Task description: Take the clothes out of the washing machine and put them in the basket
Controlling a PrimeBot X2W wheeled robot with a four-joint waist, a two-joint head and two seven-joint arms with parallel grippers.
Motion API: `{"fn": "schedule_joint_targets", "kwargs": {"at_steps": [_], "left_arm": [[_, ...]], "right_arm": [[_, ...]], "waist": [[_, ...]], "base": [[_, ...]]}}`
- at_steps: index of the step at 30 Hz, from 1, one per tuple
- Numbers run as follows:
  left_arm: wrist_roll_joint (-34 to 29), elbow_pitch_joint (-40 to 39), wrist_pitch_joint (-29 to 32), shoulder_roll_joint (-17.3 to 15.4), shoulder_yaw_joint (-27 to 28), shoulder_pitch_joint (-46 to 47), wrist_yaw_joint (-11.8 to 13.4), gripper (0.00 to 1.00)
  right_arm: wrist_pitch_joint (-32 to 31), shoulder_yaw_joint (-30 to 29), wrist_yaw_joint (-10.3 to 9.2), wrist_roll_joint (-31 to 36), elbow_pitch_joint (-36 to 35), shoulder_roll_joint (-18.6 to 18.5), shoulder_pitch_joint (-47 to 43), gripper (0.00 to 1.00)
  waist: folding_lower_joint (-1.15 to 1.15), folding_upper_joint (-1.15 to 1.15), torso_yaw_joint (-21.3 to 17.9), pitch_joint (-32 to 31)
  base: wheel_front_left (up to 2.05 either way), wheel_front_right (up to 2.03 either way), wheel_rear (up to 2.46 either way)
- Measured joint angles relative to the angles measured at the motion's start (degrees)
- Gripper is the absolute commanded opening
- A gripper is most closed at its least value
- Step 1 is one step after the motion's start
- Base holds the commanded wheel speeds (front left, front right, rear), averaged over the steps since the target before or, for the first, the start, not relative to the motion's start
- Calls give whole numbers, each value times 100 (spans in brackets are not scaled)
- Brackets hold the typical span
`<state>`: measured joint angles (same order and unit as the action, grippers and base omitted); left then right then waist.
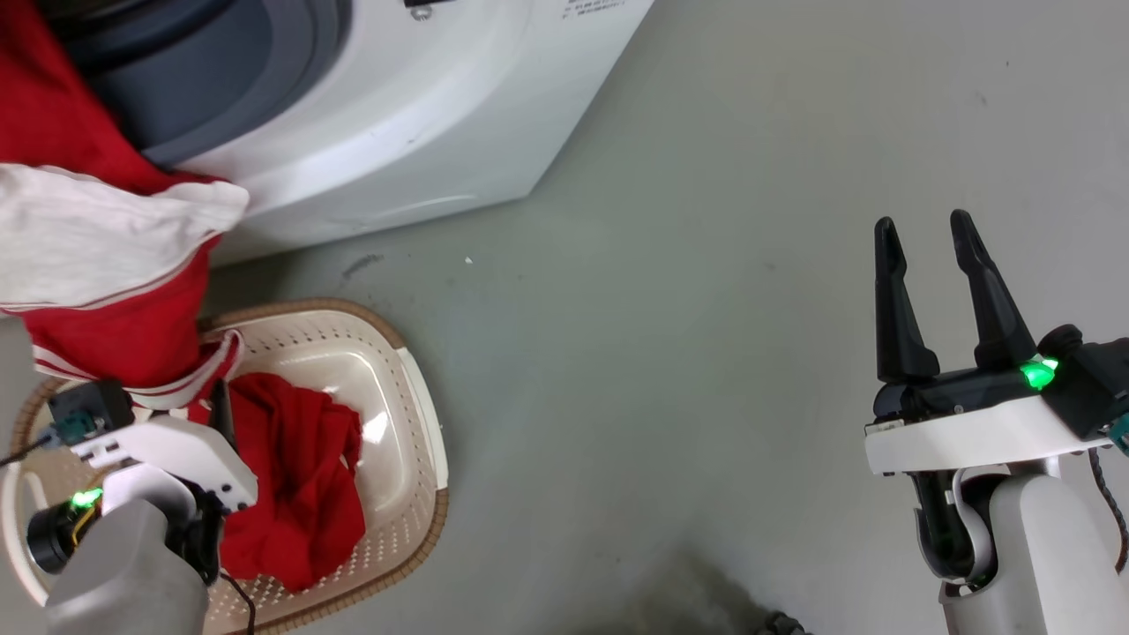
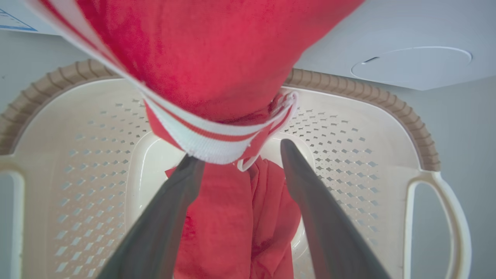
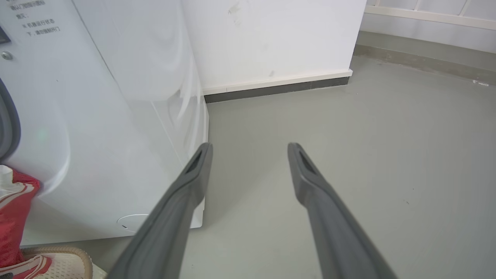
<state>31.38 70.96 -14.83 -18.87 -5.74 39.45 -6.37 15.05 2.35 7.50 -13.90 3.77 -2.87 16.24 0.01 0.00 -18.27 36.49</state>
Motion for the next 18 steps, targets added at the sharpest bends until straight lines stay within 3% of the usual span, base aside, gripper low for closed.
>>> {"fn": "schedule_joint_targets", "kwargs": {"at_steps": [11,18], "left_arm": [[-383,-1329,-24,325,277,-1098,143,100],[-924,-2621,-24,539,606,-1706,298,100]], "right_arm": [[-103,-122,0,339,88,0,-387,100],[-304,-205,0,450,-27,1,-620,100]], "waist": [[0,0,295,-930],[-1,0,534,-1487]], "base": [[0,0,0],[0,0,0]]}}
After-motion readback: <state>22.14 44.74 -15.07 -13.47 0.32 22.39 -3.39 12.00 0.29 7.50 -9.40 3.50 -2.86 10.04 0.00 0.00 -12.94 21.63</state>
